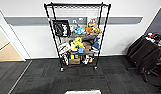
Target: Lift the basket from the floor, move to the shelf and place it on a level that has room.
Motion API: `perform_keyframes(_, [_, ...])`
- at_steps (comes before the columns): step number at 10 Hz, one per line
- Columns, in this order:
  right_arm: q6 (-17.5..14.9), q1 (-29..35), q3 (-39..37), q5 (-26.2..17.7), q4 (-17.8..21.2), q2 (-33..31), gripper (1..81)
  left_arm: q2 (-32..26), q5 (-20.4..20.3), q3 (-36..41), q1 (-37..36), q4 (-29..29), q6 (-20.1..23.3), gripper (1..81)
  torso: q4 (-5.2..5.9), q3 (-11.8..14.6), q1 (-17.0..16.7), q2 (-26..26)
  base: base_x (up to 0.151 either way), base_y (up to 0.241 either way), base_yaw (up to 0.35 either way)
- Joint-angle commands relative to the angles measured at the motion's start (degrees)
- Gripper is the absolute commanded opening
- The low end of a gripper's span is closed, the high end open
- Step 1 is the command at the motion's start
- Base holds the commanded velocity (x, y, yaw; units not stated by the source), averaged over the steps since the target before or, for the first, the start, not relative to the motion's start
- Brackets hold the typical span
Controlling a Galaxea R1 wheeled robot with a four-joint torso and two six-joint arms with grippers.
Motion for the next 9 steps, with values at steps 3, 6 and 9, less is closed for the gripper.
perform_keyframes(3, [0.47, 5.16, 1.19, -2.81, 0.63, -2.59, 1.0, -1.31, 2.89, 2.25, -4.22, -1.42, 1.10, 1.0, 0.00, 2.69, -6.17, 9.40, 0.000, 0.000, 0.000])
perform_keyframes(6, [0.65, 4.11, 0.84, -2.29, 0.80, -2.85, 1.0, -0.17, 2.89, 0.75, -3.77, -1.42, 1.19, 1.0, 0.00, 7.41, -9.42, 14.34, 0.000, 0.000, 0.000])
perform_keyframes(9, [0.65, 4.11, 1.19, -2.11, 0.81, -2.94, 1.0, 0.36, 2.89, 0.67, -3.42, -1.33, 1.19, 1.0, 0.00, 11.30, -12.26, 18.80, 0.000, 0.000, 0.000])
